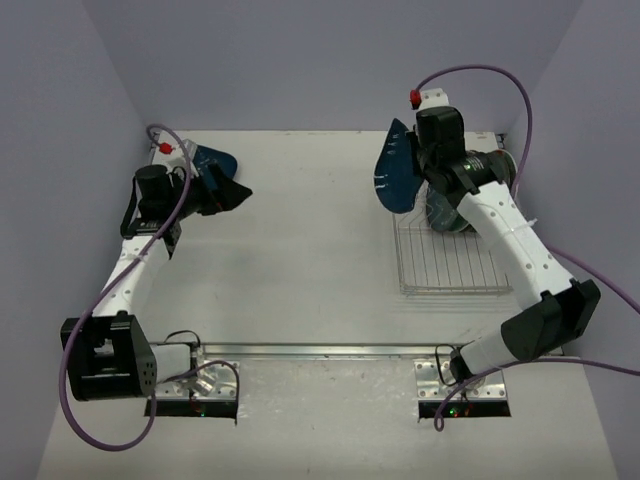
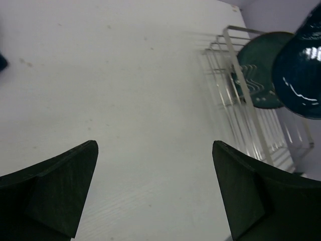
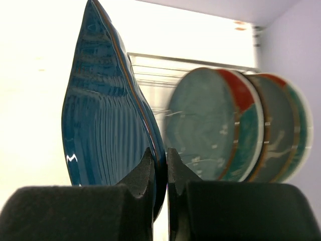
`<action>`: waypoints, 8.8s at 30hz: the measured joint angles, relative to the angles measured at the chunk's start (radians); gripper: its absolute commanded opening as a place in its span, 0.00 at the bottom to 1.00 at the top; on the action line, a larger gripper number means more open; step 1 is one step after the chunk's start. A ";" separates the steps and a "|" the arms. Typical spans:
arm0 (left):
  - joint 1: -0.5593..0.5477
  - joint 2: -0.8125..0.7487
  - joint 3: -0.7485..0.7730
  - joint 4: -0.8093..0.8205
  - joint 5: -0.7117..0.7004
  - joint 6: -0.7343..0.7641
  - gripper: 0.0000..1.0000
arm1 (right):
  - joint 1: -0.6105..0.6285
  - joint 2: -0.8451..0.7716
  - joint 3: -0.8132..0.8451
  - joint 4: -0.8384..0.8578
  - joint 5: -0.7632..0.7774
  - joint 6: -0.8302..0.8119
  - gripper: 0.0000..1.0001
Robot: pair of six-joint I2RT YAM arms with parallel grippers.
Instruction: Unload the plates from the dish rack
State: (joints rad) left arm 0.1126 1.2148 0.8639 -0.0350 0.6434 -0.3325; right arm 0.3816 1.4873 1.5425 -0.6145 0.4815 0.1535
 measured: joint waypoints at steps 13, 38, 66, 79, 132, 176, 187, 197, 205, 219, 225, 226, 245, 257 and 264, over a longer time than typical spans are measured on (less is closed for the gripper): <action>-0.250 0.070 -0.021 0.088 0.106 -0.152 0.85 | 0.005 0.077 0.001 -0.046 -0.489 0.274 0.00; -0.363 0.273 0.040 0.135 0.198 -0.217 0.27 | 0.106 0.082 -0.056 0.019 -0.622 0.337 0.00; 0.212 0.685 0.552 -0.241 0.123 -0.041 0.00 | 0.111 0.039 -0.133 0.142 -0.485 0.322 0.99; 0.303 1.115 1.087 -0.473 0.048 0.098 0.00 | 0.111 0.022 -0.168 0.155 -0.481 0.291 0.99; 0.272 0.632 0.938 -0.378 -0.407 0.346 0.73 | 0.031 -0.024 -0.177 0.164 -0.100 0.085 0.82; -0.245 0.111 0.194 -0.103 -0.731 0.473 0.78 | -0.373 0.215 -0.138 0.095 -0.154 -0.003 0.00; -0.245 0.142 0.215 -0.133 -0.697 0.434 0.96 | -0.376 0.134 -0.111 -0.033 -0.177 -0.029 0.00; -0.245 0.138 0.264 -0.149 -0.465 0.363 0.97 | -0.386 -0.048 -0.007 -0.078 -0.297 -0.057 0.00; -0.247 0.142 0.264 -0.076 0.005 0.158 0.91 | -0.381 -0.127 -0.032 -0.056 -0.825 0.087 0.00; -0.360 0.263 0.237 0.072 0.347 -0.099 0.53 | -0.108 -0.091 -0.155 0.067 -1.216 0.240 0.00; -0.381 0.275 0.187 0.180 0.451 -0.198 0.00 | -0.119 -0.062 -0.163 0.091 -1.217 0.232 0.00; -0.378 0.282 0.183 0.194 0.466 -0.217 0.00 | -0.120 -0.061 -0.167 0.096 -1.221 0.228 0.02; -0.141 0.694 0.373 0.164 0.229 -0.239 0.00 | -0.223 -0.077 -0.217 0.133 -0.904 0.266 0.99; -0.147 1.035 0.679 0.051 0.023 -0.199 0.04 | -0.288 -0.172 -0.299 0.104 -0.797 0.209 0.99; -0.151 1.087 0.783 0.014 -0.004 -0.187 0.44 | -0.288 -0.183 -0.311 0.094 -0.743 0.179 0.99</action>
State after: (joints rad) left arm -0.0384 2.3023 1.6464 -0.0205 0.6396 -0.5194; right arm 0.0937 1.3045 1.2311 -0.5201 -0.2617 0.3326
